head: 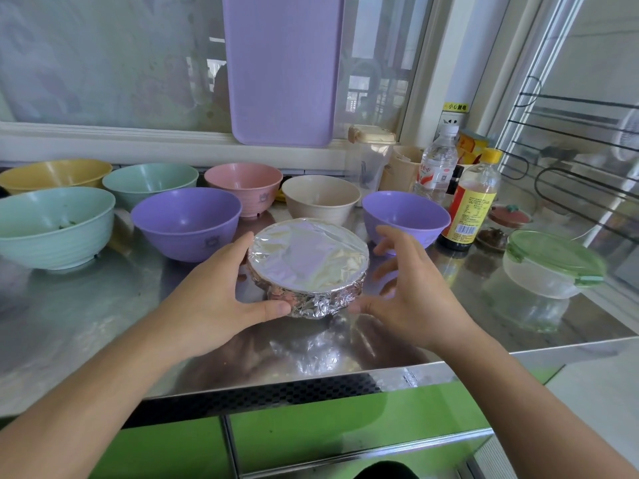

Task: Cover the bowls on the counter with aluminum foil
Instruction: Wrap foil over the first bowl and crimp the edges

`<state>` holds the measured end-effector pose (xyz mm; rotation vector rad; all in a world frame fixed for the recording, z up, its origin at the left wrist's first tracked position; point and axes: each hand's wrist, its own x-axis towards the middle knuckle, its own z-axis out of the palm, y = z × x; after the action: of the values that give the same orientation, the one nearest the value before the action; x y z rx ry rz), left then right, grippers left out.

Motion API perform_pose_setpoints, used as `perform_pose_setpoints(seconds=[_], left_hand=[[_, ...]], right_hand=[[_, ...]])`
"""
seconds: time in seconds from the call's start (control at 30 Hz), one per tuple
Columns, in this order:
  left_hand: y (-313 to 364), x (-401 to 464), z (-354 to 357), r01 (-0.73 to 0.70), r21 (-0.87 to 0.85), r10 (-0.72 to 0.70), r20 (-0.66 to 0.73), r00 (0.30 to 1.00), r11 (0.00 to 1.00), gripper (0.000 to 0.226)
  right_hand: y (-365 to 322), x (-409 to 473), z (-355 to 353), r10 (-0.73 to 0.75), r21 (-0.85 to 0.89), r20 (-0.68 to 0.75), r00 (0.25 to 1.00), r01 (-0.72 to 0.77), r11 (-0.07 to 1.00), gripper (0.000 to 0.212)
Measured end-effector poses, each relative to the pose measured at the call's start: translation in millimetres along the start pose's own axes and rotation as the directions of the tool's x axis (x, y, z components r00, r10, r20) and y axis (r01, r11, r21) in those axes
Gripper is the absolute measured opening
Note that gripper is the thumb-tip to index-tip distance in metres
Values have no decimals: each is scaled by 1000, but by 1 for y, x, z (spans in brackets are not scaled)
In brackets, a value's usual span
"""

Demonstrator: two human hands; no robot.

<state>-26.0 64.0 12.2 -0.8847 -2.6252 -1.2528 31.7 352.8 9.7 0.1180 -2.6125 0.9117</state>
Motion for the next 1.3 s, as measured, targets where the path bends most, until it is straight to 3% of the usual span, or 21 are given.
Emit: perform_pose_setpoints(seconds=[0.07,0.27,0.4,0.5,0.63,0.77,0.87,1.03,1.13,1.23,1.3], left_hand=[[0,1,1,11,-13,-11,0,1000,1000,82],[-9,4,1,35,-59,-34,14,999,998,93],[-20,6,1,59,-116,-57,19,998,991,92],[-23,6,5,75,-139,-73,25,997,987,95],[-30,6,6,119,-146,-115,37,993,982,98],[-33,5,6,183,-213,-188,-4,982,960,114],[-20,6,9,199,-228,-197,32,980,953,130],[11,8,20,159,-212,-174,-54,983,964,83],[11,7,16,150,-200,-161,-44,986,968,79],[1,6,5,177,-195,-180,1,984,965,96],[-7,4,2,219,-197,-222,11,975,955,127]], right_hand=[[-1,3,3,0,7,24,1000,-1,1000,116],[-3,0,16,-72,28,0,997,72,997,109],[-2,-3,9,-94,9,58,994,94,996,102],[-1,-4,11,-62,29,74,995,60,998,90],[0,-6,9,-18,60,81,997,13,998,89],[5,-4,2,39,214,94,995,-58,975,71],[0,0,0,21,305,139,990,-63,950,77],[-10,4,13,74,358,112,991,-109,927,87],[-10,0,17,106,337,93,990,-132,932,100],[-7,-6,11,122,282,100,987,-146,948,91],[-7,-6,5,134,271,78,988,-150,951,105]])
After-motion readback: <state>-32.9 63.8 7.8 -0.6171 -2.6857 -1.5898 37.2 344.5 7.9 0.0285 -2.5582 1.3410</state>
